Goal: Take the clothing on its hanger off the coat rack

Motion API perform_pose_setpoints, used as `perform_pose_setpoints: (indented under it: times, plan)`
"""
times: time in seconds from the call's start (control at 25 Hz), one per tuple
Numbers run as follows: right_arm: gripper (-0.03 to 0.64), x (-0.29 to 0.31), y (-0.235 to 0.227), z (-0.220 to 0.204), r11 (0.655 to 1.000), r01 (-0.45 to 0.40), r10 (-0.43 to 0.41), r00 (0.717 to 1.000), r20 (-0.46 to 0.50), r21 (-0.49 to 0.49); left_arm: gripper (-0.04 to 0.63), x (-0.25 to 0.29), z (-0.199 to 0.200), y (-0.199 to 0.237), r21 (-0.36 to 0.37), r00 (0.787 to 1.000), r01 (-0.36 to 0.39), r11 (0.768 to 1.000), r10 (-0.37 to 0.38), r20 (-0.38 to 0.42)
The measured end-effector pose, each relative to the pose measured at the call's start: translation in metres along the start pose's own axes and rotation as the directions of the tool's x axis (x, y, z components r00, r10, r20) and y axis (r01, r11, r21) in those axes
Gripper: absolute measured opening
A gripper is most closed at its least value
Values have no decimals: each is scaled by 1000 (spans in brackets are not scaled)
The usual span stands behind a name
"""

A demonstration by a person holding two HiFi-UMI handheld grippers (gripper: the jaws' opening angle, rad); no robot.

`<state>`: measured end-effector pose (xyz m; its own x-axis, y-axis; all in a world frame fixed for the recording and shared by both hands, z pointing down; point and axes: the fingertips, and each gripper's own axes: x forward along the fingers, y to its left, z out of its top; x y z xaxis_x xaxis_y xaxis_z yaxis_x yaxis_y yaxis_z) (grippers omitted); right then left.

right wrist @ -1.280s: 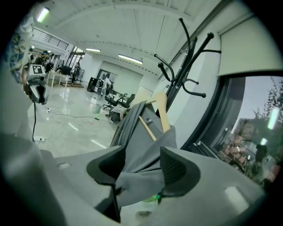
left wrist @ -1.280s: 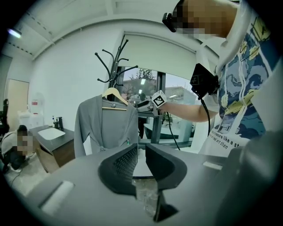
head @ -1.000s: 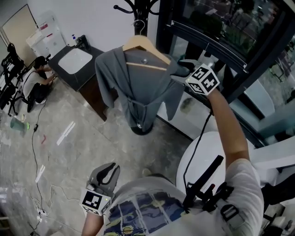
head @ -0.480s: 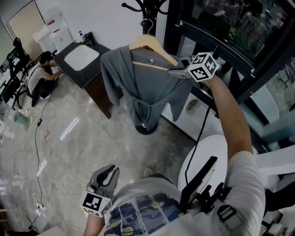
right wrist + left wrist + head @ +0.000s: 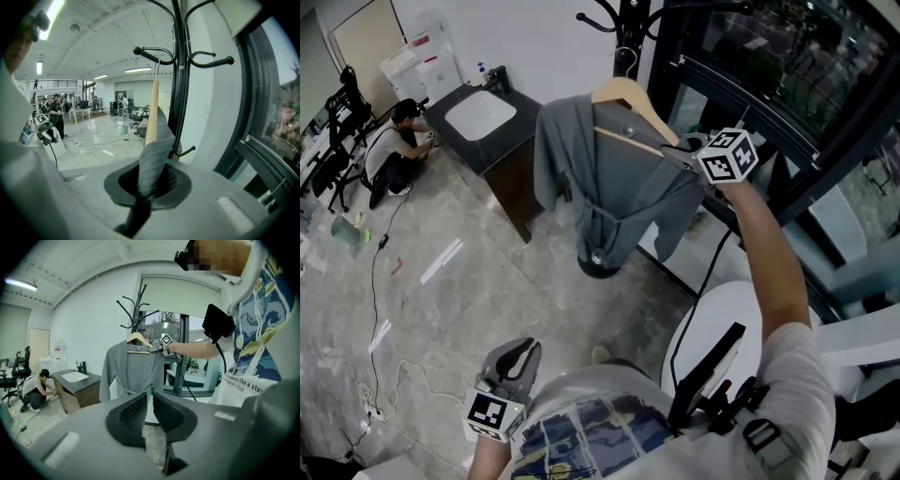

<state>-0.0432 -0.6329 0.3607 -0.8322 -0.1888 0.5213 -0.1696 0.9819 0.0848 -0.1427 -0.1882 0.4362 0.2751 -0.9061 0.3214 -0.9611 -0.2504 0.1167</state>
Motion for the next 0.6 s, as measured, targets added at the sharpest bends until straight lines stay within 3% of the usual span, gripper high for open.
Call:
perform_pose_setpoints:
  times: [0.24, 0.6]
  plan:
    - [11, -26, 11, 12, 998, 63, -63, 998, -8, 8, 46, -25, -4, -3, -6, 1000, 5, 1000, -5, 11]
    - [11, -70, 71, 32, 991, 130, -129, 991, 24, -19, 45, -76, -28, -9, 18, 999, 38, 999, -38, 25]
